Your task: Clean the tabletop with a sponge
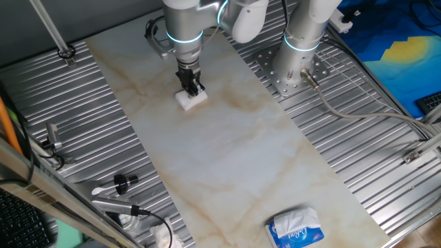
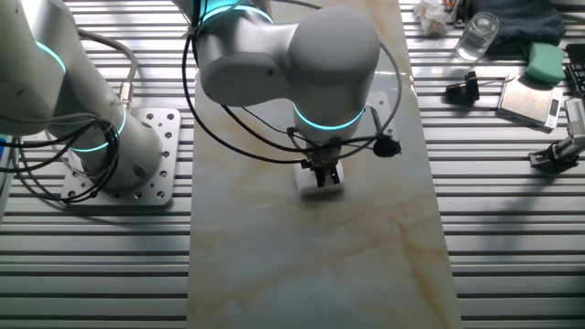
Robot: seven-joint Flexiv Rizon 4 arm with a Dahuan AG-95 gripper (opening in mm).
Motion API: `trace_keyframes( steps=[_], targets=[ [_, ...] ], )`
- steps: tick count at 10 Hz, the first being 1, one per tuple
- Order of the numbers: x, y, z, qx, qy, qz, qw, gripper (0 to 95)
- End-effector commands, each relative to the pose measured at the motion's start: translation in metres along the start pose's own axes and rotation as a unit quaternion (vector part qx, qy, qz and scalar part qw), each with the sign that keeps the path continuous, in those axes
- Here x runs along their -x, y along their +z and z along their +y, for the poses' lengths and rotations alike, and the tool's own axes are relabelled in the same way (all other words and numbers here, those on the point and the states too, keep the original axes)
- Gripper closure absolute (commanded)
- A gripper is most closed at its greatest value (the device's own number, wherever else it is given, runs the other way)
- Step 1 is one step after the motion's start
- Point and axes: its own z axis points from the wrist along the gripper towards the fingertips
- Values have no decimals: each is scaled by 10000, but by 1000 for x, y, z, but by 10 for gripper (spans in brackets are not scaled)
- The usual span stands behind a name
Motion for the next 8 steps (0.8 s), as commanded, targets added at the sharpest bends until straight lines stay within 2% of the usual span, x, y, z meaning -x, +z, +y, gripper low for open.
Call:
trace_keyframes(
  steps=[1,5,6,8],
  targets=[
    [0,0,1,-51,-45,23,10000,950],
    [0,0,1,-121,-94,44,9999,950],
    [0,0,1,-111,-106,47,9999,950],
    [0,0,1,12,-97,50,9999,950]
  ],
)
